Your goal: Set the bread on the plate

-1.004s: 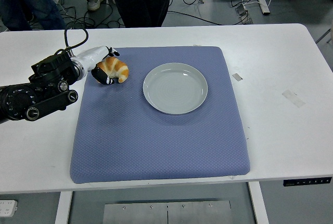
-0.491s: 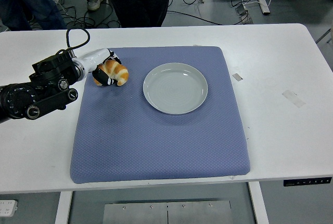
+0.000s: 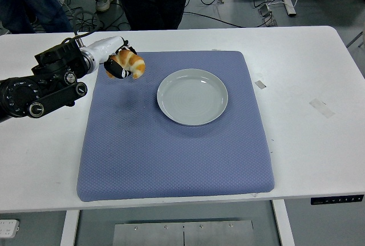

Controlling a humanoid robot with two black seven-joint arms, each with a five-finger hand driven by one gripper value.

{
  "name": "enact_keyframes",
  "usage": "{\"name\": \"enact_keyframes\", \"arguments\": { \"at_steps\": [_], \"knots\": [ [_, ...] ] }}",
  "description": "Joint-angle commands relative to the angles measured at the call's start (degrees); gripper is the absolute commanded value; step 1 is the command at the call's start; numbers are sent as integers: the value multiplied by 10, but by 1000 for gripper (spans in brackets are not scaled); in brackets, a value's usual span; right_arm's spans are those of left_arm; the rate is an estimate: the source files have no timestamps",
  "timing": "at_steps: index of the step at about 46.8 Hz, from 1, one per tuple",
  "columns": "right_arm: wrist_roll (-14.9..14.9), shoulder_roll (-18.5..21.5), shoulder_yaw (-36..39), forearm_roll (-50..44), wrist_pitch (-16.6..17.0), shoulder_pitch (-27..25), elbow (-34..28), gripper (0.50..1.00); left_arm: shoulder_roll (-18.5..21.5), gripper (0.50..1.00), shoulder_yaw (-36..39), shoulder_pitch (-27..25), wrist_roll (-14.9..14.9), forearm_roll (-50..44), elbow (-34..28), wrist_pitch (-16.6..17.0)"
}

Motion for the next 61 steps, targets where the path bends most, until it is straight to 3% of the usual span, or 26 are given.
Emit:
{"name": "enact_keyframes", "arguments": {
  "at_steps": [1,21,42,52,54,59,61],
  "knots": [
    [0,0,0,0,0,0,0,1000,-28,584,0,-5,0,8,-1,0],
    [0,0,0,0,0,0,0,1000,-125,583,-15,-11,1,81,-15,0],
    [0,0,0,0,0,0,0,1000,-124,586,-2,1,4,116,-22,1],
    [0,0,0,0,0,0,0,1000,-123,614,-2,2,4,124,-22,1],
    [0,0,0,0,0,0,0,1000,-123,646,-2,2,4,124,-22,1],
    [0,0,0,0,0,0,0,1000,-122,854,-3,4,2,122,-22,0],
    [0,0,0,0,0,0,0,1000,-122,902,-3,4,2,118,-22,0]
  ]
}}
